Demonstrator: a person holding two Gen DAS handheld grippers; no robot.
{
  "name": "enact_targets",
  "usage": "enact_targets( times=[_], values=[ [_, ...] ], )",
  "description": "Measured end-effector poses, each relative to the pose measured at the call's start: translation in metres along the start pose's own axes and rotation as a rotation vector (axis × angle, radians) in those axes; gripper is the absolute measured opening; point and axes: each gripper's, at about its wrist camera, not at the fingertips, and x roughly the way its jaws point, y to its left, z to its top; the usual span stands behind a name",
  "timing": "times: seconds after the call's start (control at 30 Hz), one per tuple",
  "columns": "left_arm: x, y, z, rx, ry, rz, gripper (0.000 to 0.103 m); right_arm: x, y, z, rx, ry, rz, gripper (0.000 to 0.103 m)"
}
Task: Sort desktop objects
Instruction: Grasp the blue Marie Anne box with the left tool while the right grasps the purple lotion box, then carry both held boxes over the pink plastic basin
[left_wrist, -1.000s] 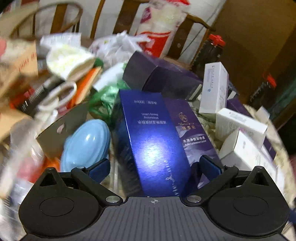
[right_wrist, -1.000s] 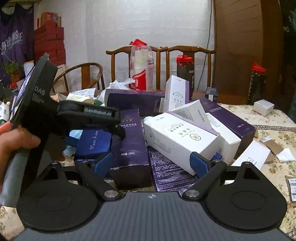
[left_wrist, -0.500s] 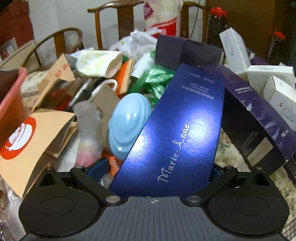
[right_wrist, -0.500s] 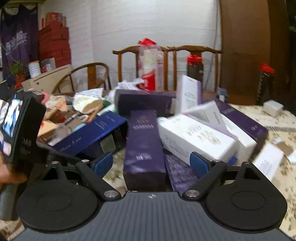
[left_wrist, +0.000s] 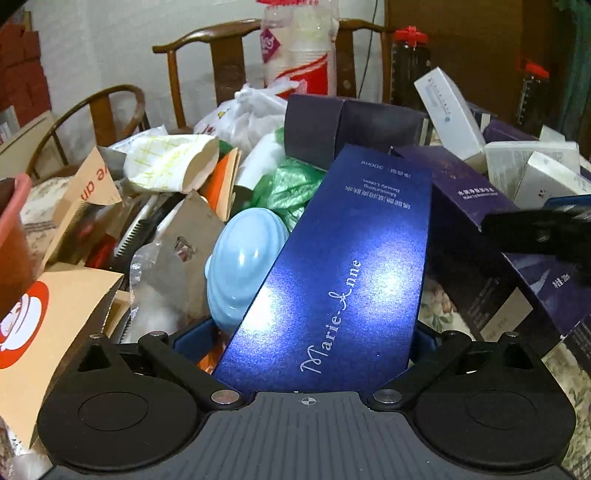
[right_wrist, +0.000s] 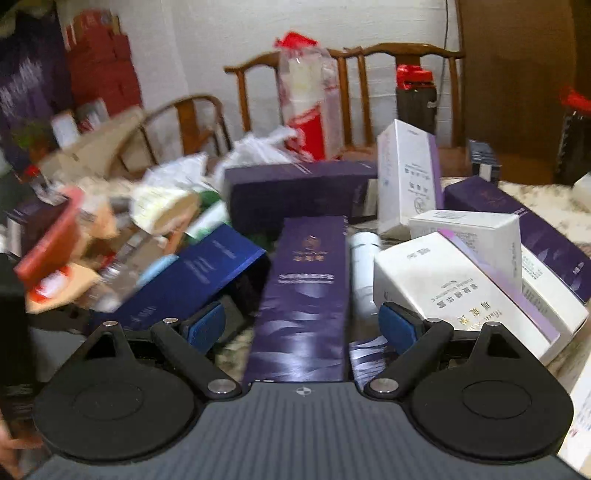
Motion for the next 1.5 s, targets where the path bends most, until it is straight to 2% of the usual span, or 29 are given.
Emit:
enact_targets(
  times=[0.2,0.27,0.33,0.4,0.53,0.63,0.67,0.8,0.87,0.93,1.0,1.1,1.2,1.37,1.5],
  values=[
    [-0.001,0.002,-0.006,-0.013,-0.035,-0.021,0.103,0.023,0.029,-0.013,-0.159,0.024,-0.137,0.092],
    [-0.001,0.002,-0.006,-0.003,-0.043,-0.023,0.103,0.026,0.040,-0.021,-0.190,0.006,-0.161,0.083],
    [-0.001,0.003,-0.006,-0.010,-0.044,-0.028,0.103,0.026,0.044,-0.022,-0.159,0.005,-0.140,0.084],
    [0.000,0.002,-0.006,-0.007,-0.043,-0.027,0.103,0.030,0.047,-0.021,-0.149,0.005,-0.170,0.083],
    [0.001,-0.004,-0.007,0.041,-0.051,-0.003,0.103,0.048,0.036,-0.020,-0.104,0.064,-0.163,0.084],
    [0.001,-0.006,-0.007,0.049,-0.065,0.002,0.103,0.053,0.030,-0.024,-0.058,0.072,-0.175,0.077],
    [0.001,-0.006,-0.006,0.050,-0.066,0.002,0.103,0.052,0.031,-0.025,-0.066,0.068,-0.183,0.069],
    [0.000,-0.009,-0.008,0.076,-0.073,-0.006,0.103,0.044,0.035,-0.032,-0.079,0.041,-0.225,0.066],
    [-0.001,-0.007,-0.009,0.085,-0.069,-0.047,0.103,0.040,0.032,-0.033,-0.064,0.044,-0.212,0.065],
    [-0.005,-0.006,-0.010,0.097,-0.063,-0.112,0.099,0.034,0.026,-0.034,-0.057,0.060,-0.204,0.065],
    [-0.009,-0.008,-0.012,0.116,-0.061,-0.147,0.092,0.031,0.018,-0.032,-0.064,0.075,-0.202,0.064],
    [-0.010,-0.013,-0.013,0.130,-0.071,-0.121,0.082,0.026,0.012,-0.037,-0.064,0.072,-0.195,0.064],
    [-0.014,-0.011,-0.013,0.110,-0.077,-0.158,0.070,0.018,0.009,-0.041,-0.041,0.049,-0.180,0.064],
    [-0.022,-0.013,-0.017,0.122,-0.097,-0.149,0.068,0.009,0.012,-0.036,-0.035,0.005,-0.176,0.064],
    [-0.037,-0.012,-0.018,0.115,-0.165,-0.149,0.068,-0.005,0.015,-0.030,-0.023,-0.041,-0.149,0.064]
  ],
)
